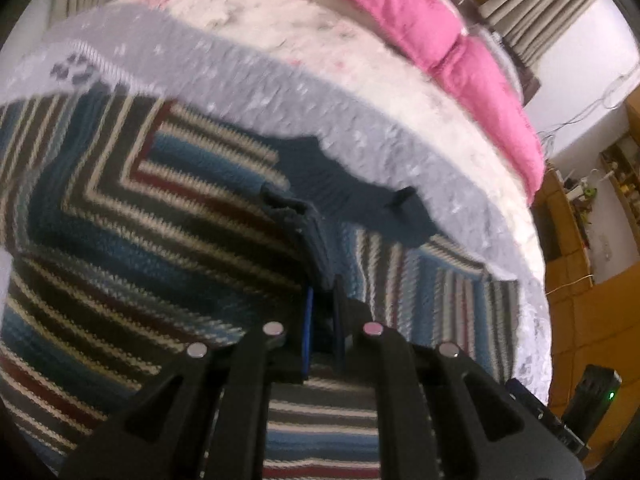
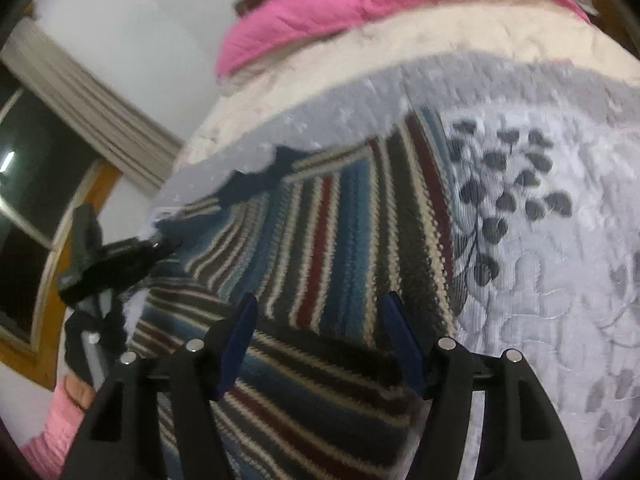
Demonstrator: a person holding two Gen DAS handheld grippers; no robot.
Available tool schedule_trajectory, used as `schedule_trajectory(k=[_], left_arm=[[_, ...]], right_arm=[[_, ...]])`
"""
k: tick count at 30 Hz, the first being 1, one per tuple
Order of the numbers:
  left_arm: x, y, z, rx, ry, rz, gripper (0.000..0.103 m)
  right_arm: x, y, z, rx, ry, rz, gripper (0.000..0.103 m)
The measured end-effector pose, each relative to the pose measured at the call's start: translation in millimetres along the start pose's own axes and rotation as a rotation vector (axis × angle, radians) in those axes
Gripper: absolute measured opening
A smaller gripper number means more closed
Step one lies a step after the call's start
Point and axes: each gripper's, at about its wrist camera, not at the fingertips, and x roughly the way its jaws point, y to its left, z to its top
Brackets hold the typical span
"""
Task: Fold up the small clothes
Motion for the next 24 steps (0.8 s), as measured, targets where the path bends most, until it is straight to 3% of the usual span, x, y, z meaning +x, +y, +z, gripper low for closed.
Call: schedule_trajectory(k=[5, 8, 12, 15, 20, 24], left_arm=[[38, 28, -11, -0.018, 0.092, 0.061, 0.014], [32, 36, -12, -0.025, 0.091, 0.036, 0.02], [-5, 38, -4, -0.023, -0.008, 0.054, 0.034], [-26, 19, 2, 0.009, -0.051, 0.013, 0.038], [0, -18, -2, 0.072, 0.032, -0.072, 0.041], [42, -9, -9, 0.041, 0.122, -0.009, 0.038]], right_arm=[[23, -10, -8, 0.034, 0.048, -0.035, 0.065], [23, -2, -7, -0.008, 0.064, -0.066, 0.065], [3, 15, 5, -0.026, 0.026, -0.04, 0.068], [-5, 30, 14, -0.05, 0.004, -0.048, 0.07], [24, 40, 12, -0.065, 0.072, -0.13, 0.07], [48, 20, 0, -0.015, 0.141, -0.159, 0.069]])
